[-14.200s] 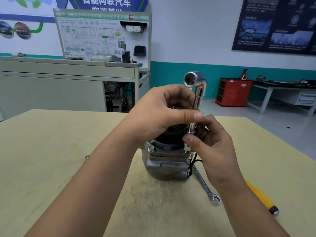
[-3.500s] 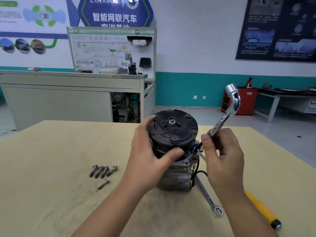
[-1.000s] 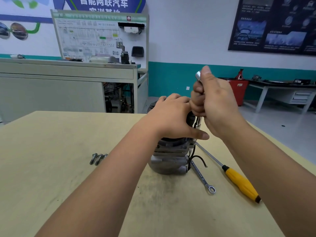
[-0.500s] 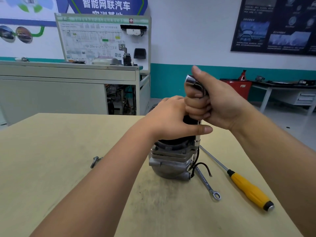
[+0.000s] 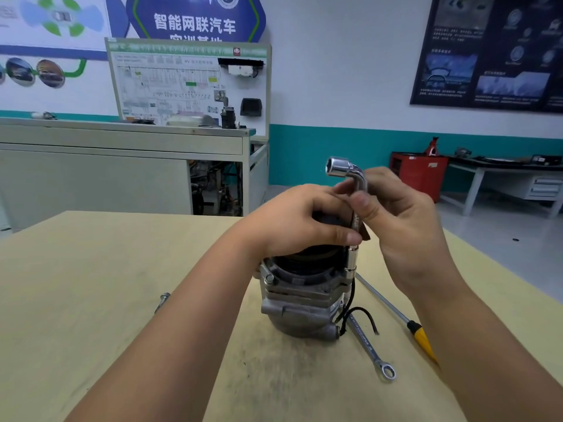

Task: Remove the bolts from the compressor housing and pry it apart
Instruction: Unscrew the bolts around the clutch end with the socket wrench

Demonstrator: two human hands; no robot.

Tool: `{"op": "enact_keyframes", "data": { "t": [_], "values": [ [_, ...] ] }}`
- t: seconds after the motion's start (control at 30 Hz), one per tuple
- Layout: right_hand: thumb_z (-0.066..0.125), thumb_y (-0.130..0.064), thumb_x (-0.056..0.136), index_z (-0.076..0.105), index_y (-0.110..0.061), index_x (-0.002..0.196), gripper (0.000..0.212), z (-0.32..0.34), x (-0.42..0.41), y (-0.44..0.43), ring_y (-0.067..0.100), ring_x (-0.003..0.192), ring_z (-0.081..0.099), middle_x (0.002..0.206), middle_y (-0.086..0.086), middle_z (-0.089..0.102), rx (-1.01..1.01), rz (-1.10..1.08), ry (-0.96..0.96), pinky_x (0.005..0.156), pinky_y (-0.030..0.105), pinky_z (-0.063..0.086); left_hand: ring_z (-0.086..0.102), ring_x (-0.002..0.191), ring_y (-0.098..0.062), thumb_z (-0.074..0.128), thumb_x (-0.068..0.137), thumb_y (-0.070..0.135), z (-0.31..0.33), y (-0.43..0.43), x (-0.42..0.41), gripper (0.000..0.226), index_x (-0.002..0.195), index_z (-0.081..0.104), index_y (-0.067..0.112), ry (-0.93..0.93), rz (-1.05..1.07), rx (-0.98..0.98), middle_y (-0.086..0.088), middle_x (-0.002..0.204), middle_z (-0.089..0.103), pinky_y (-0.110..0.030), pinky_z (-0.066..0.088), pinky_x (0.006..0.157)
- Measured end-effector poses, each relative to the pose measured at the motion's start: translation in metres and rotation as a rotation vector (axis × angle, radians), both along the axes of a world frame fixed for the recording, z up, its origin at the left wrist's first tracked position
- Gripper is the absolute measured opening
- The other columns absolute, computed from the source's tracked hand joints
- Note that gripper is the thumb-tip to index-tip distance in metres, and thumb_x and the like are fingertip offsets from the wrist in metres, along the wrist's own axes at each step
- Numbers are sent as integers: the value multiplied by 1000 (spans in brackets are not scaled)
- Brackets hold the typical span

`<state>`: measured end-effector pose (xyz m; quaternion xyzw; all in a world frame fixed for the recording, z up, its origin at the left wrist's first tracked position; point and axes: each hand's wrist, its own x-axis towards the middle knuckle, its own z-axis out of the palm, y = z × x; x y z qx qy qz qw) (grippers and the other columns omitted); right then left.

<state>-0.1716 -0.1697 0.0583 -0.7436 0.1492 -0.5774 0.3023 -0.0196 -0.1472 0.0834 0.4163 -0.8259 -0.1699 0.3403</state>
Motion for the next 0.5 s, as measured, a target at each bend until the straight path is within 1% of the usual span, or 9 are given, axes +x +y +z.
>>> {"op": "enact_keyframes", "data": {
  "t": [0.07,0.1,0.17,0.2,0.23,0.3,0.37,0.43,0.5],
  "values": [
    [57,-40,78,67,-22,94,26,-12,-2,-4,5,93,59,96,4,58,24,-10,-19,81,20,49,56,89,3,75,79,15,-1,0,0,17,95,75,7,19,-18,-18,12,90,61,-14,43,84],
    [57,-45,79,68,-23,95,29,-19,-4,-6,9,97,60,98,4,60,48,-24,-48,85,24,50,55,89,7,76,78,16,-1,-1,0,18,94,75,7,18,-16,-22,15,91,62,-8,41,82],
    [61,-63,75,68,-31,95,39,-36,-10,-9,15,99,60,99,-3,66,121,-50,-140,87,34,49,56,94,6,77,76,20,-2,-2,1,19,92,76,9,26,12,-16,12,100,66,-6,40,82],
    [64,-69,69,67,-30,95,47,-44,-13,-10,15,97,60,98,-7,67,158,-60,-179,85,32,49,57,96,2,78,75,22,-3,-3,1,18,90,76,11,40,31,-7,9,104,67,-10,41,84],
    [68,-68,65,65,-27,95,50,-52,-16,-11,13,94,60,95,-8,67,174,-67,-191,82,28,49,58,97,-1,78,74,23,-3,-4,0,16,87,76,13,54,46,3,7,106,67,-15,42,86],
    [75,-47,64,63,-26,93,38,-65,-18,-11,8,87,61,90,-10,67,168,-67,-152,75,20,50,59,99,-4,79,72,26,-4,-3,-2,11,80,75,19,58,61,17,6,107,68,-21,43,89],
    [75,-26,65,65,-33,86,24,-71,-17,-10,7,84,62,87,-9,67,162,-79,-81,73,20,51,60,99,-5,79,70,31,-4,-2,-5,12,77,73,23,52,73,13,6,106,68,-25,44,89],
    [72,-17,67,65,-33,83,23,-75,-16,-9,9,83,63,85,-7,67,176,-103,-64,74,24,52,60,99,-7,78,68,36,-4,-2,-6,18,79,73,22,54,85,-3,5,106,68,-27,44,90],
    [71,-16,67,65,-29,81,20,-76,-15,-9,10,81,62,82,-8,66,193,-130,-64,75,28,52,59,98,-6,79,70,33,-5,-1,-7,19,83,74,21,55,98,-29,5,105,68,-26,43,89]
  ]
}}
